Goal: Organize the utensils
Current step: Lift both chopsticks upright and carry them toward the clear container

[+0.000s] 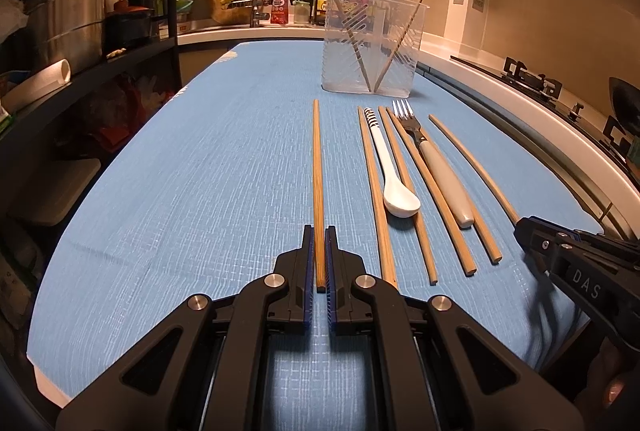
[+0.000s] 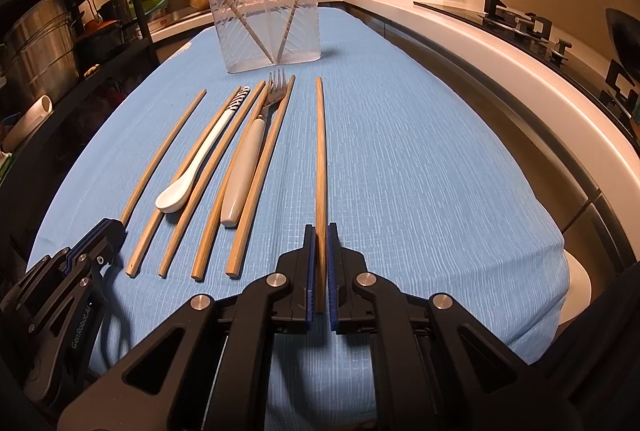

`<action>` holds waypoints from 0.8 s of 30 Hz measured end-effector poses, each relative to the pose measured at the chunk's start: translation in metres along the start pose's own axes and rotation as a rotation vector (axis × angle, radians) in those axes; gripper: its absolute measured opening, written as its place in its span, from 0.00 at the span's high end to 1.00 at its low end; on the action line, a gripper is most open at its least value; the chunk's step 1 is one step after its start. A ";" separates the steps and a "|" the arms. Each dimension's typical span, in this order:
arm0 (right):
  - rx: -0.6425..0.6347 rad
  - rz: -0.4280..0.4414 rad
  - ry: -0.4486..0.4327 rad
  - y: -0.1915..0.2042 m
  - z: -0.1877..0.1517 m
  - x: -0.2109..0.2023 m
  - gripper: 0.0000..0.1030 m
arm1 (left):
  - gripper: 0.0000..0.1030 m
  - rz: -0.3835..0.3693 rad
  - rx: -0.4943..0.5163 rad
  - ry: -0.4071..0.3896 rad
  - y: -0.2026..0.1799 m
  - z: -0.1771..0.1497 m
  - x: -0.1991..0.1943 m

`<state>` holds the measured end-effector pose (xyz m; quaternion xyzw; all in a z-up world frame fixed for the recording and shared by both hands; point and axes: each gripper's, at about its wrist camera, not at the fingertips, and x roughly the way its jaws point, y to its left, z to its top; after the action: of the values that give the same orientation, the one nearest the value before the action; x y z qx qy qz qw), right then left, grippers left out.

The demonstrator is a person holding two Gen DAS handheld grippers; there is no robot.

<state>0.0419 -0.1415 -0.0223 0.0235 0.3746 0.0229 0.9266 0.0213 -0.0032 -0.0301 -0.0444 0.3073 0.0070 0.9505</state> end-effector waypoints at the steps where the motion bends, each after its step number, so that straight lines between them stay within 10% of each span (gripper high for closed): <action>1: -0.003 -0.002 0.001 0.000 0.000 0.000 0.95 | 0.95 0.000 0.001 0.000 0.000 0.000 0.000; 24: -0.050 -0.028 -0.161 -0.011 0.038 -0.073 0.95 | 0.95 -0.061 0.010 -0.172 0.004 0.045 -0.064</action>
<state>0.0161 -0.1581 0.0552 -0.0030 0.2984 0.0171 0.9543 -0.0042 0.0060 0.0433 -0.0480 0.2233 -0.0196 0.9734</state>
